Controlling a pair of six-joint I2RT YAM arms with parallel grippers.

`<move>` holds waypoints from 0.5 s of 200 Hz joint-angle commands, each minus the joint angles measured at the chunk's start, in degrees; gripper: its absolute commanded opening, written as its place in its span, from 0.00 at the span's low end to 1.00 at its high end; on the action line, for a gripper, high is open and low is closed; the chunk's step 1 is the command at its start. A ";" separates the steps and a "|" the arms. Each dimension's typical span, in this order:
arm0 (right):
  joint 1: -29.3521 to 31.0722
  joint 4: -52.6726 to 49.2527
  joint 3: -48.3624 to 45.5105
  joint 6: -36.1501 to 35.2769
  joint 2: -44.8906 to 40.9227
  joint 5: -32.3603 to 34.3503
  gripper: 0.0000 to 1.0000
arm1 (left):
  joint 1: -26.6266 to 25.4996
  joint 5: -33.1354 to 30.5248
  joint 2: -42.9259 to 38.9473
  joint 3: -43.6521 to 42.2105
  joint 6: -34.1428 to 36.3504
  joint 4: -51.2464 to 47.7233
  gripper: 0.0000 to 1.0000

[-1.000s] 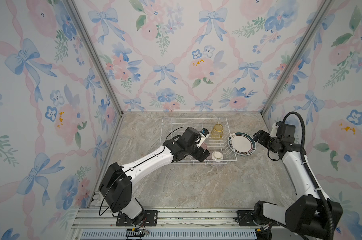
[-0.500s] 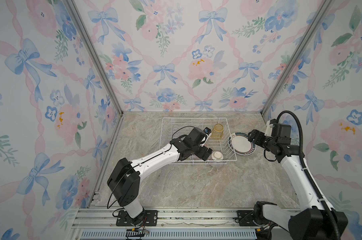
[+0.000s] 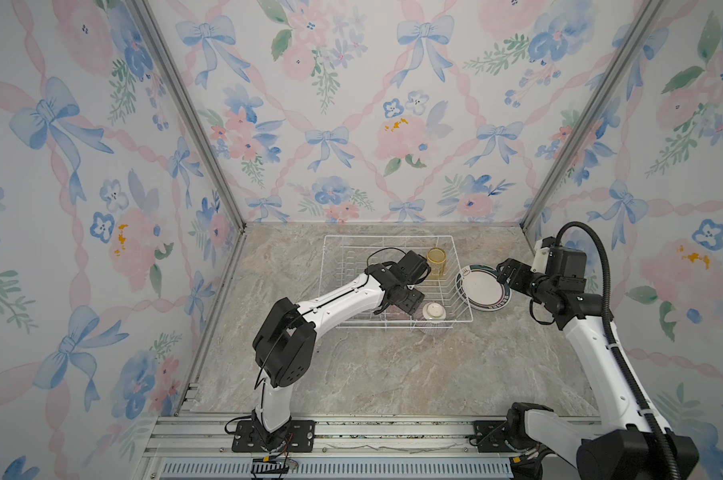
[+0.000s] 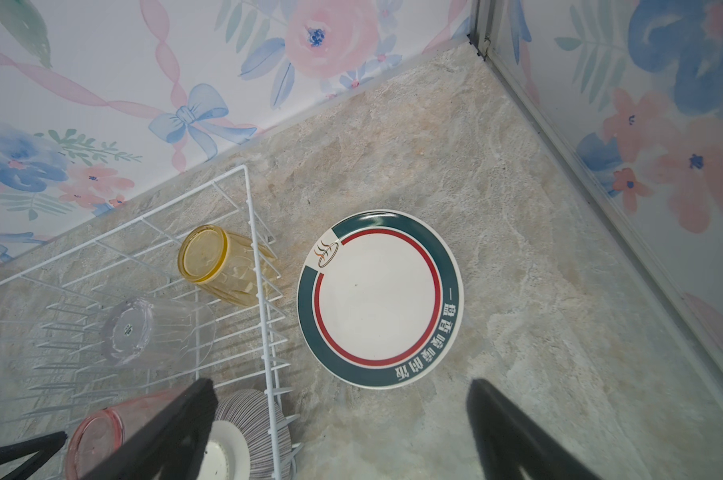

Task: Unload the mixed dishes from the dish rack
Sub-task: 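Close the left gripper on the pink cup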

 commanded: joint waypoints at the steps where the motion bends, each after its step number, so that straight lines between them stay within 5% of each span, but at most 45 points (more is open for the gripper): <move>1: 0.34 -0.76 -0.74 -1.10 -1.00 1.14 0.98 | 0.35 1.05 1.67 2.33 -1.21 -2.95 0.84; 100: 0.40 1.26 -1.80 -0.62 0.43 0.52 0.99 | 2.26 3.78 5.74 4.28 -2.09 -5.24 0.80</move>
